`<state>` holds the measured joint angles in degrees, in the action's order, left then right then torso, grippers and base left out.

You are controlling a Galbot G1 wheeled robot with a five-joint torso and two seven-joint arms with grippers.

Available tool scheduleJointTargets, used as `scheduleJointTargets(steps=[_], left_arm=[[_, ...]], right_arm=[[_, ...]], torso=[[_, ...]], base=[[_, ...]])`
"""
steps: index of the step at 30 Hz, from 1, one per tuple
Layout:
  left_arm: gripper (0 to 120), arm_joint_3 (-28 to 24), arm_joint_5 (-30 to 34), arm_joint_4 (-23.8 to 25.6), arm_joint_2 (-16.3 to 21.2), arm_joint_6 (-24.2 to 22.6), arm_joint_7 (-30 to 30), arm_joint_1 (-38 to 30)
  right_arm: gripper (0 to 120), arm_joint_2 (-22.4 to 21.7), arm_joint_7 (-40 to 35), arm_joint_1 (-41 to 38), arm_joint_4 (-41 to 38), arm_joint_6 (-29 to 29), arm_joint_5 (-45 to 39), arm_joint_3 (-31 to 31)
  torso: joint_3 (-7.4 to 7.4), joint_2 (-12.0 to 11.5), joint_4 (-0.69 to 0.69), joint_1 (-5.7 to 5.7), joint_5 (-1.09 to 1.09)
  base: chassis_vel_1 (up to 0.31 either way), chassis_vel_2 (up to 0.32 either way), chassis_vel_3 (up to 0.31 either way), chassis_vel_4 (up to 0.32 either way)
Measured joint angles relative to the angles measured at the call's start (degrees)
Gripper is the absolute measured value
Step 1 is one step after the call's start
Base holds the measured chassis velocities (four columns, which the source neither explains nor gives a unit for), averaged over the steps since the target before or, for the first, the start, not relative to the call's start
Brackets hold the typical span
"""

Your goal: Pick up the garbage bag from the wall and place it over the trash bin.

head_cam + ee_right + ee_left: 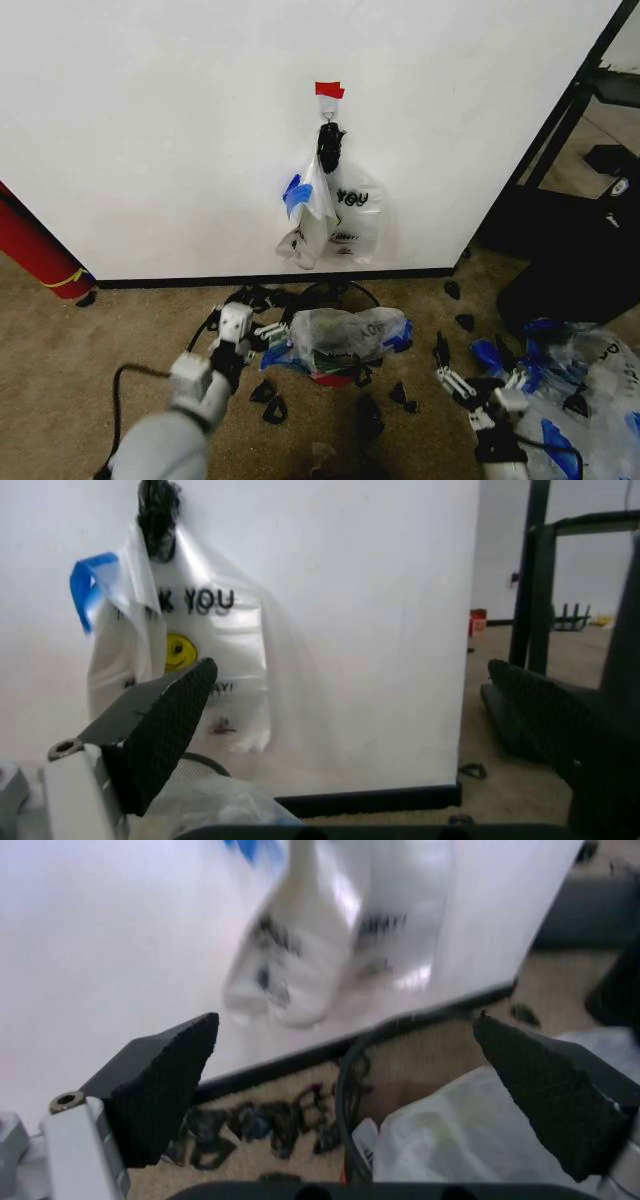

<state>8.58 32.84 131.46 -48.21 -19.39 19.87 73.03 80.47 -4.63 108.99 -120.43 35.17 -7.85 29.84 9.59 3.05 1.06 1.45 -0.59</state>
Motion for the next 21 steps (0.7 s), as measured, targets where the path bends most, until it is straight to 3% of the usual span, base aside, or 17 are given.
scheduleJointTargets(steps=[3,11,14,16,17,21], left_arm=[[100,-4.36,3.38,-6.87,1.48,-1.01,-1.48,-9.69],[98,-12.63,8.98,-15.42,1.87,-4.43,-4.53,-23.0],[95,-17.45,12.67,-19.38,0.95,-9.5,-7.55,-31.18],[95,-18.62,13.54,-20.29,0.68,-10.74,-8.15,-32.96],[94,-22.28,16.85,-23.87,-0.37,-14.98,-10.07,-38.54],[90,-25.64,20.66,-29.5,-1.61,-18.25,-14.35,-43.64]], right_arm=[[100,1.2,0.0,1.97,-0.03,2.3,1.0,0.43],[100,2.67,-0.38,3.18,-0.29,3.02,1.97,1.45],[100,3.39,-0.53,3.2,-0.54,2.76,2.46,1.91],[100,3.47,-0.54,3.21,-0.67,2.63,2.53,1.95],[100,3.8,-0.58,3.29,-1.36,1.92,2.73,2.07],[100,4.2,-0.63,3.46,-2.01,1.36,3.38,2.09]], torso=[[0.0,-0.01,-0.02,0.0,0.0],[0.0,-0.01,-0.02,0.01,0.01],[0.0,-0.01,-0.02,0.01,0.03],[0.01,-0.01,-0.02,0.01,0.03],[0.0,-0.01,-0.01,0.01,0.02],[0.01,-0.01,-0.02,0.01,0.02]], base=[[0.0,0.0,0.0,0.0],[0.0,0.0,0.0,0.0],[0.0,0.0,0.0,0.0],[0.0,0.0,0.0,0.0],[0.0,0.0,0.0,0.0],[0.0,0.0,0.0,0.0]])
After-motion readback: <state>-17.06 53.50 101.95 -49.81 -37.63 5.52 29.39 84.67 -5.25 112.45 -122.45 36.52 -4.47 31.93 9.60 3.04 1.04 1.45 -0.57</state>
